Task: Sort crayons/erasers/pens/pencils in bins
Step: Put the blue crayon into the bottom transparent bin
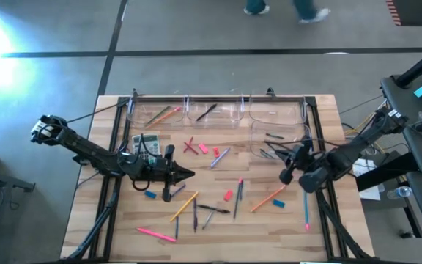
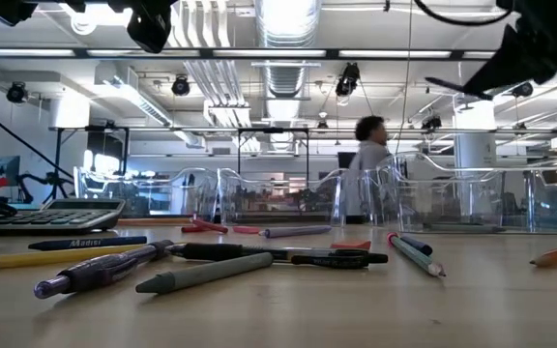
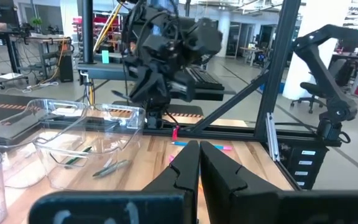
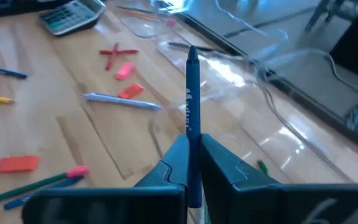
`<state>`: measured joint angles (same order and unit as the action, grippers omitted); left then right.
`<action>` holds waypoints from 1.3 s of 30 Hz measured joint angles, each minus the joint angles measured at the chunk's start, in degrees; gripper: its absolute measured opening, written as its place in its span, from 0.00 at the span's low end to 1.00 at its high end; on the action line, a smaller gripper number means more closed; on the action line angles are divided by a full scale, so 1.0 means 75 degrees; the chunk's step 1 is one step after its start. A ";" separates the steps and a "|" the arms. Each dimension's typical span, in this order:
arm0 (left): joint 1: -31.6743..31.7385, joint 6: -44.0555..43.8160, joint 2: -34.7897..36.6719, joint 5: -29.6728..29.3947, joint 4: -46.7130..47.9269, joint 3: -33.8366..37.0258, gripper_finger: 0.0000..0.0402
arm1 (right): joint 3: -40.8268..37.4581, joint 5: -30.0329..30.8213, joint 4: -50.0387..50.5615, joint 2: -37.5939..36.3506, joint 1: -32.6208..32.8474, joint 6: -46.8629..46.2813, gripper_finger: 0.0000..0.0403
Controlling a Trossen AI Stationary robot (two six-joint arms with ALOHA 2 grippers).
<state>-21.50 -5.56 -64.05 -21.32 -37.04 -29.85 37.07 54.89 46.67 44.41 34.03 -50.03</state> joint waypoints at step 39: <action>0.0000 0.0000 0.0000 0.0003 0.0000 0.0020 0.00 | -0.1362 -0.2145 -0.0174 0.0759 -0.2429 -0.0330 0.12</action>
<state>-21.50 -5.56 -64.05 -21.30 -37.04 -29.69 26.85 38.81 45.36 50.11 15.81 -52.51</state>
